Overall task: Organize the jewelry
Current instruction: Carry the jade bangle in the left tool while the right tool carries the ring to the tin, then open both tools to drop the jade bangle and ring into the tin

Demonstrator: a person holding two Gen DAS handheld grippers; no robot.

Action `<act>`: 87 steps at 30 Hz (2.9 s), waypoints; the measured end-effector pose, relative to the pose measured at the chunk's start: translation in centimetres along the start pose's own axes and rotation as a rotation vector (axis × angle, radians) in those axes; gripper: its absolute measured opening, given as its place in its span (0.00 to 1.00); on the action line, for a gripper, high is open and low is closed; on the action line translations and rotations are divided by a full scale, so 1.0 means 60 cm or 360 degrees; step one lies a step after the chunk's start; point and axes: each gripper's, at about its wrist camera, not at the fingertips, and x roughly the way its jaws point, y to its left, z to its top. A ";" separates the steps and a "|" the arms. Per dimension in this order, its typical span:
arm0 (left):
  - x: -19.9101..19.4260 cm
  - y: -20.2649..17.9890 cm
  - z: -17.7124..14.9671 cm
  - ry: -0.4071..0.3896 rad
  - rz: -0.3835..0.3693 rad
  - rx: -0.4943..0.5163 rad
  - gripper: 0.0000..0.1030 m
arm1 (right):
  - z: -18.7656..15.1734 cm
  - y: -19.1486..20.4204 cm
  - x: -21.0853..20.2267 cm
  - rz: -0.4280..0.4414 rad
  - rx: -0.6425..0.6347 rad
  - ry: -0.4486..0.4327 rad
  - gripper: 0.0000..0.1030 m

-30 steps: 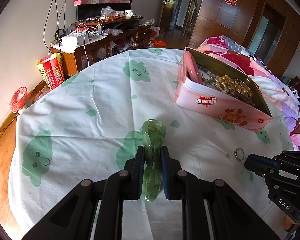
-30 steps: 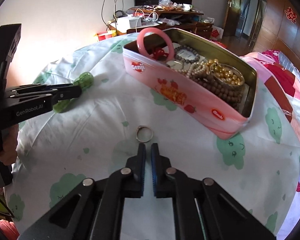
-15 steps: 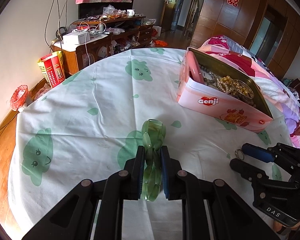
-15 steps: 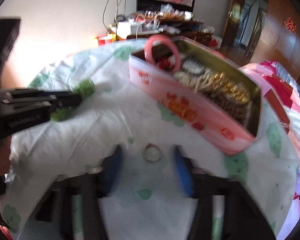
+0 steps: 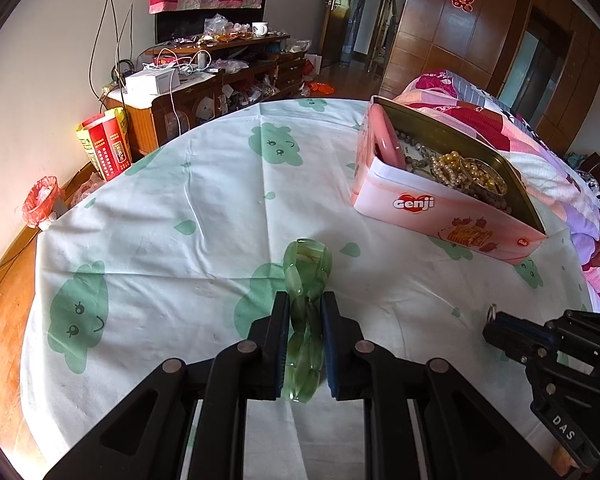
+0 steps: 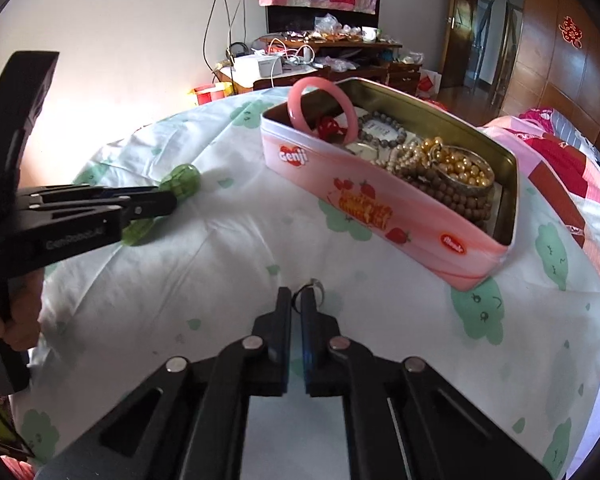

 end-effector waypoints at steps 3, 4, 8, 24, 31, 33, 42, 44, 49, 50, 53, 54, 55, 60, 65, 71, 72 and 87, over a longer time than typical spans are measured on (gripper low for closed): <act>-0.002 -0.001 -0.001 -0.0001 -0.0001 0.0002 0.15 | -0.006 0.002 0.000 0.0004 0.0006 0.0007 0.06; -0.002 -0.001 -0.001 -0.0003 -0.0001 0.0000 0.15 | -0.005 0.000 -0.002 0.0011 0.0018 -0.0001 0.06; -0.008 -0.004 -0.002 -0.0025 0.0001 0.0003 0.15 | -0.008 -0.006 -0.011 0.0023 0.0061 -0.0019 0.05; -0.113 -0.060 0.028 -0.0326 -0.0226 0.0149 0.15 | 0.032 -0.026 -0.127 -0.0052 0.0146 -0.0347 0.06; -0.102 -0.093 0.078 -0.0383 -0.0291 0.0193 0.15 | 0.069 -0.063 -0.139 -0.0126 0.0167 -0.0448 0.06; -0.089 -0.103 0.094 -0.0383 -0.0298 0.0204 0.15 | 0.078 -0.075 -0.133 -0.0131 0.0179 -0.0465 0.06; -0.008 -0.143 0.154 -0.0339 -0.0343 0.0287 0.15 | 0.103 -0.136 -0.076 -0.0144 0.0274 -0.0433 0.06; 0.009 -0.148 0.164 -0.0321 -0.0355 0.0278 0.15 | 0.111 -0.149 -0.065 -0.0132 0.0297 -0.0433 0.06; 0.063 -0.157 0.187 -0.0245 -0.0334 0.0260 0.15 | 0.155 -0.165 -0.015 -0.0122 0.0302 -0.0410 0.06; 0.073 -0.158 0.191 -0.0223 -0.0323 0.0254 0.15 | 0.163 -0.166 -0.004 -0.0125 0.0297 -0.0401 0.06; 0.096 -0.162 0.197 -0.0172 -0.0270 0.0249 0.15 | 0.187 -0.170 0.033 -0.0123 0.0296 -0.0338 0.06; 0.102 -0.164 0.198 -0.0158 -0.0244 0.0249 0.15 | 0.192 -0.173 0.047 -0.0119 0.0301 -0.0309 0.06; 0.108 -0.165 0.198 -0.0141 -0.0211 0.0254 0.15 | 0.194 -0.177 0.060 -0.0114 0.0318 -0.0277 0.06; 0.122 -0.168 0.197 -0.0129 -0.0111 0.0267 0.15 | 0.185 -0.190 0.085 -0.0069 0.0377 -0.0204 0.06; 0.124 -0.170 0.200 -0.0110 -0.0064 0.0272 0.18 | 0.178 -0.201 0.084 -0.0011 0.0465 -0.0224 0.18; 0.091 -0.166 0.212 -0.0129 -0.0131 0.0216 0.51 | 0.167 -0.227 0.058 0.0181 0.0651 -0.0249 0.25; 0.076 -0.165 0.213 -0.0148 -0.0124 0.0206 0.56 | 0.162 -0.231 0.047 0.0226 0.0699 -0.0265 0.32; -0.064 -0.156 0.108 -0.0224 0.0160 0.0214 0.78 | 0.072 -0.187 -0.116 0.0176 0.1011 -0.0488 0.89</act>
